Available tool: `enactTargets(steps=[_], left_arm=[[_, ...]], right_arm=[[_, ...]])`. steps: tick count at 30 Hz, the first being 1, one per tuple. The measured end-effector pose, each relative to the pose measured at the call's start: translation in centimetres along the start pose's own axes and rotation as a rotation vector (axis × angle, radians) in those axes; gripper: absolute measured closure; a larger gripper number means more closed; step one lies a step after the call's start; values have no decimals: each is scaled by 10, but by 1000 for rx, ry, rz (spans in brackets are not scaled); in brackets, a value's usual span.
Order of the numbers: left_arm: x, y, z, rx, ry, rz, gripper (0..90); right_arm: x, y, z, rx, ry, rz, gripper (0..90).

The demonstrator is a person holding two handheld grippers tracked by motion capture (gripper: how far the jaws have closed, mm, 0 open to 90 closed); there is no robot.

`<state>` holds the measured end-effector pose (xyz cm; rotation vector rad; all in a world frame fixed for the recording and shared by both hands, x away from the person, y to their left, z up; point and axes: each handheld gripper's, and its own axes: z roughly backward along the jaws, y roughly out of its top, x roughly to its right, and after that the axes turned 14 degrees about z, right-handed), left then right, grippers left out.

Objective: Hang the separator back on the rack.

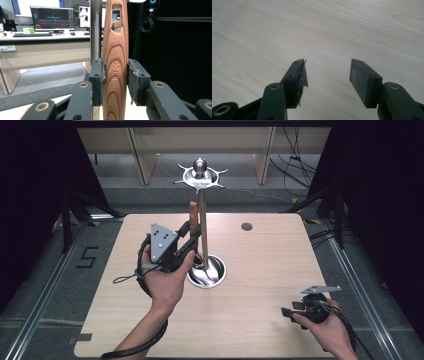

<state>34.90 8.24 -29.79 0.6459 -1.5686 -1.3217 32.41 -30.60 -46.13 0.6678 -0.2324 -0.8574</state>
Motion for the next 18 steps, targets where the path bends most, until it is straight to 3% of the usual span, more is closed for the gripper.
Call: enactTargets(steps=[7, 8, 9, 18], left_arm=[[2, 4, 0, 9, -2, -4, 670], [3, 4, 0, 14, -3, -6, 670], [3, 5, 0, 15, -3, -7, 670], [5, 7, -1, 26, 0, -8, 670]], right_arm=[[0, 0, 0, -1, 0, 2, 464], [-4, 0, 0, -16, 5, -47, 464], [-4, 1, 1, -19, 8, -51, 464], [-4, 1, 1, -21, 9, -52, 465]])
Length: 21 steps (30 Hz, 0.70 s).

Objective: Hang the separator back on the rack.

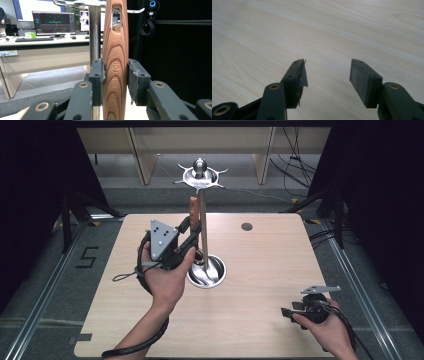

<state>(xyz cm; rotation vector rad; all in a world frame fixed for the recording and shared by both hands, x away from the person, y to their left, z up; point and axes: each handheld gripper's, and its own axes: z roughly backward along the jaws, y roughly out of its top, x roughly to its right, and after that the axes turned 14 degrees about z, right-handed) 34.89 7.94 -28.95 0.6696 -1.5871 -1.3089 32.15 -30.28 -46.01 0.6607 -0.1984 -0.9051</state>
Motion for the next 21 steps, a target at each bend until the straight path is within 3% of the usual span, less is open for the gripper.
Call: enactTargets(steps=[20, 21], left_arm=[[3, 4, -4, 4, 3, -9, 669], [4, 4, -4, 5, 3, -9, 670]], right_arm=[[1, 0, -1, 7, -2, 12, 464], [-1, -1, -6, 53, -62, 5, 464]])
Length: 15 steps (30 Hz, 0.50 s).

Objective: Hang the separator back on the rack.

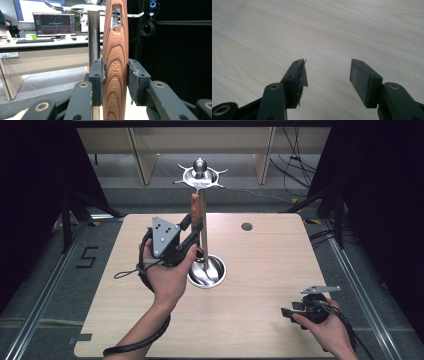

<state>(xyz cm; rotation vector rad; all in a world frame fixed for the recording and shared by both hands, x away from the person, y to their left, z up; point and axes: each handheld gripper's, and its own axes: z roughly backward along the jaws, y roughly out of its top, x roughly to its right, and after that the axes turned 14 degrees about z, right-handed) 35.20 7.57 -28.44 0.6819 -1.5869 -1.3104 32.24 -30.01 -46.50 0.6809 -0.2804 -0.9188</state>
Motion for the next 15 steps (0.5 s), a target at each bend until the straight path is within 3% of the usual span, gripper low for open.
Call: enactTargets(steps=[3, 15], left_arm=[[0, 0, -1, 2, 2, 1, 670], [2, 3, 0, 13, 1, 1, 669]], right_arm=[[2, 1, 4, -45, 16, 17, 464], [2, 1, 3, -43, 14, 19, 463]])
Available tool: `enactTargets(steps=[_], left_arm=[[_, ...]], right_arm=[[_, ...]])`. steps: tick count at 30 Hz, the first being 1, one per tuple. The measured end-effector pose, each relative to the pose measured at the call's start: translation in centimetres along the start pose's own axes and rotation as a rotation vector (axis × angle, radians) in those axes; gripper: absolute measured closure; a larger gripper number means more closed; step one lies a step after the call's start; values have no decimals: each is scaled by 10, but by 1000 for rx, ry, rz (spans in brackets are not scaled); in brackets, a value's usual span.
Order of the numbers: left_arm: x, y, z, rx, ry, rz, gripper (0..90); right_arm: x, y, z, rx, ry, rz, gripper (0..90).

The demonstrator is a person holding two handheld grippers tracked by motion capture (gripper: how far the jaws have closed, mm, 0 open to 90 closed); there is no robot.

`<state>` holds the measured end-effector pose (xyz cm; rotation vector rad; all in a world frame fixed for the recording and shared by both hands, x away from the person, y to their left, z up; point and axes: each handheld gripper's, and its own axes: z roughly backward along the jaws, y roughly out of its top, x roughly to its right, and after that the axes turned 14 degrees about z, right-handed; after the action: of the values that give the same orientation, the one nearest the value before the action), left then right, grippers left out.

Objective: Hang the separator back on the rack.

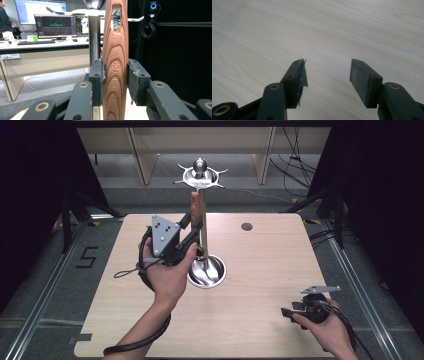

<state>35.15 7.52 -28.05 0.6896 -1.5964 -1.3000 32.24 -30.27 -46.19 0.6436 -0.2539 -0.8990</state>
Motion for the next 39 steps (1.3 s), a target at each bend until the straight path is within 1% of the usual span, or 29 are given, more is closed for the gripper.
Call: enactTargets(steps=[1, 2, 6, 10, 11, 12, 17, 18, 19, 21, 22, 28, 31, 32, 33, 34, 35, 36, 37, 38, 39], left_arm=[[0, 1, 0, -1, 0, -4, 669], [0, 1, -1, 0, 2, -3, 669], [0, 3, -3, 6, 4, -5, 669], [-1, 4, -4, -4, 10, -9, 669], [-1, 4, -5, -6, 11, -9, 669], [-1, 4, -6, -5, 12, -7, 669], [0, 3, -9, -11, 18, -9, 668], [0, 3, -10, -12, 21, -13, 668], [0, 3, -10, -11, 22, -14, 668], [-1, 3, -12, -10, 24, -19, 668], [0, 3, -12, -10, 25, -20, 668], [0, 3, -15, -8, 32, -22, 668], [1, 4, -16, -8, 37, -33, 668], [1, 4, -16, -6, 40, -36, 668], [1, 5, -17, -8, 41, -38, 668], [1, 5, -17, -8, 42, -38, 668], [1, 5, -17, -9, 44, -40, 668], [2, 5, -17, -8, 47, -41, 667], [2, 5, -18, -8, 50, -43, 667], [2, 5, -18, -10, 53, -45, 667], [2, 5, -18, -11, 55, -47, 667]], right_arm=[[-1, -1, -3, 30, -4, -9, 463], [-1, -1, -3, 37, -2, -10, 463], [-1, -1, -3, 37, -3, -8, 463], [-1, -1, -3, 37, -3, -8, 463], [0, -1, -2, 23, 12, -4, 463], [2, 0, 0, 1, 53, -2, 463], [2, 0, 1, -4, 55, 1, 462], [3, -1, 0, 5, 49, 18, 462], [2, 0, 1, -2, 54, 4, 463], [2, 0, 0, -3, 54, 2, 463], [6, 0, 0, 5, 53, 35, 463], [6, 0, 0, 4, 54, 36, 463], [5, 0, 0, 5, 56, 38, 463], [5, 0, -1, 5, 54, 39, 463], [3, 0, 0, -3, 51, 16, 463], [3, 0, 0, -3, 52, 17, 462], [1, -1, -3, 27, 1, 9, 462], [1, 0, -2, 7, 2, 9, 462], [0, 0, -1, 2, 2, 8, 463], [0, 0, -2, 13, 1, 7, 463], [1, 0, 0, -12, 3, 12, 462]])
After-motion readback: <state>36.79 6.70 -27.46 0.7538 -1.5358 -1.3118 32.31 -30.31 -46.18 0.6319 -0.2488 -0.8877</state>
